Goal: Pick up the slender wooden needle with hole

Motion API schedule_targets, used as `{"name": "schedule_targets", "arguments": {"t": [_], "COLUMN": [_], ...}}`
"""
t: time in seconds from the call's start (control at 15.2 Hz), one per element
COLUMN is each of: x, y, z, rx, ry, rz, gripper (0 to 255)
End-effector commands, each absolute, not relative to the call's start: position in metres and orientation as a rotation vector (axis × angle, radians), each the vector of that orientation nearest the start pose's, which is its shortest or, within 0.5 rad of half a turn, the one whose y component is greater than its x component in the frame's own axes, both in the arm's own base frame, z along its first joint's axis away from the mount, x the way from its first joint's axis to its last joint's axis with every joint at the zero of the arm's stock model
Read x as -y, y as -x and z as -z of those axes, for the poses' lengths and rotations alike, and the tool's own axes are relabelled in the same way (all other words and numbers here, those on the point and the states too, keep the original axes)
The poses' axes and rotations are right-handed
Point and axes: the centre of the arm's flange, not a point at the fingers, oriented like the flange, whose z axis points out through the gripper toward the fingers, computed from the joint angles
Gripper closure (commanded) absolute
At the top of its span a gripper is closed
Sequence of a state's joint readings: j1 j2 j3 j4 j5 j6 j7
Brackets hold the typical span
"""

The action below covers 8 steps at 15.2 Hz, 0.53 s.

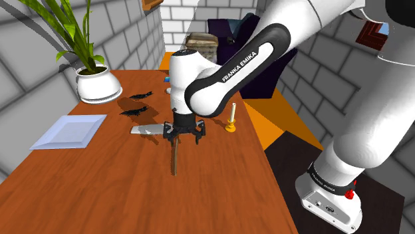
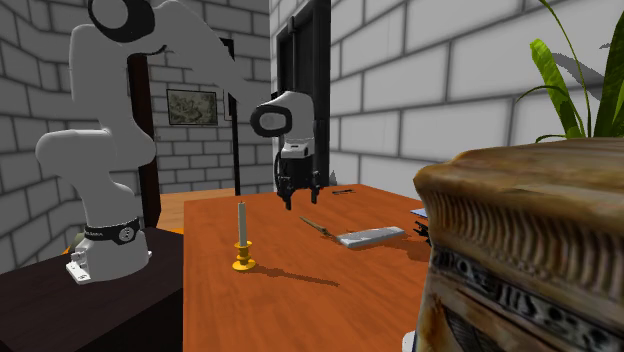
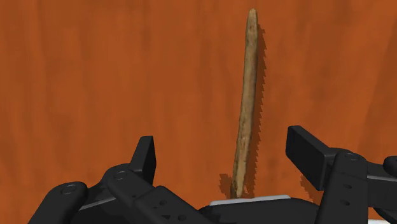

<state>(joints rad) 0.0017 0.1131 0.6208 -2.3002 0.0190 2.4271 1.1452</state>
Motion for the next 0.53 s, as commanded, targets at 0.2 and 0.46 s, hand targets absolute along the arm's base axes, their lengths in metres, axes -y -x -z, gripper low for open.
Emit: {"name": "schedule_targets", "arguments": {"t": [0.2,0.46], "x": [-0.334,-0.334], "y": [-0.454,-0.454], "z": [-0.279,-0.258], "rx": [-0.919,-0.919], "ry": [2.917,2.917], "rz": [-0.039,-0.039], "gripper": [0,0]}}
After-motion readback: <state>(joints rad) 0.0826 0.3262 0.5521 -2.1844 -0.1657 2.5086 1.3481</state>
